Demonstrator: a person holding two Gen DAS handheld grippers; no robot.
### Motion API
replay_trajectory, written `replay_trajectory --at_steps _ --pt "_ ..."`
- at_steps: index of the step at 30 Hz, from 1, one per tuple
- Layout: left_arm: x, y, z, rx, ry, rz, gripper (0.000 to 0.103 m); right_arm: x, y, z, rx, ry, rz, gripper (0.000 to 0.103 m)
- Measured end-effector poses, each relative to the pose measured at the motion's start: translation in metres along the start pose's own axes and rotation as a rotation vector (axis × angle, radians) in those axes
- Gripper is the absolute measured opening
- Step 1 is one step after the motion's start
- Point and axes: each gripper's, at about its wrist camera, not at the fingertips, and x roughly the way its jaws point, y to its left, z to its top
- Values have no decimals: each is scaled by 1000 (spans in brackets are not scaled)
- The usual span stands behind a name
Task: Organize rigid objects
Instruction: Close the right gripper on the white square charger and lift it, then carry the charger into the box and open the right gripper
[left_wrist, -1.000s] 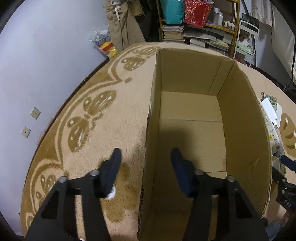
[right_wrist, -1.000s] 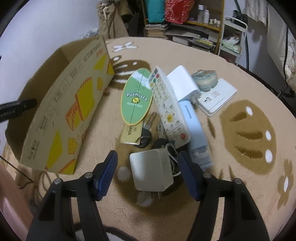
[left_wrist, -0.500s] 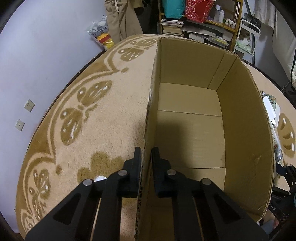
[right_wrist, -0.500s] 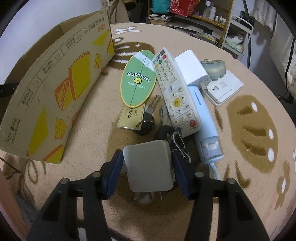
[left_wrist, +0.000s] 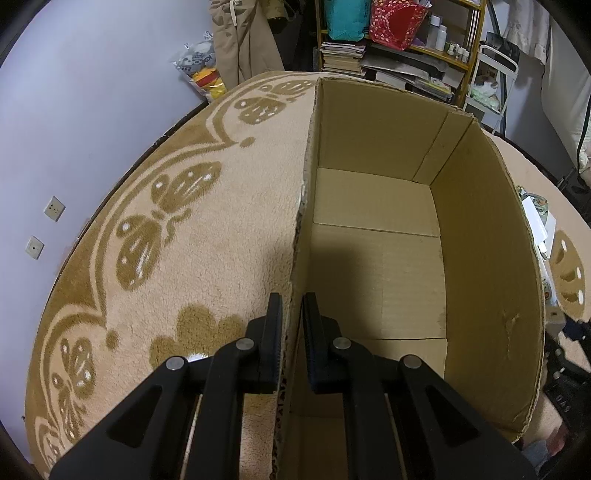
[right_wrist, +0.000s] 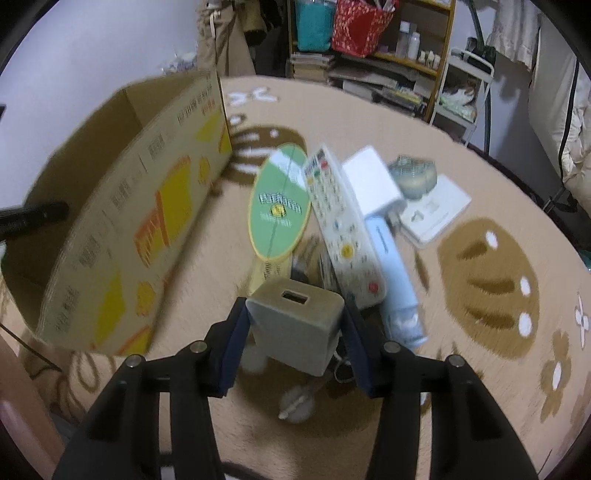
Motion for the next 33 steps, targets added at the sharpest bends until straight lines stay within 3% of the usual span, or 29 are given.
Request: replay_trajectory --at_steps 21,33 --pt "-5 -1 -3 5 -13 -8 10 -58 38 94 -8 -223 108 53" --pt "-4 -2 -4 10 -23 -7 10 -46 78 120 -21 -228 215 53"
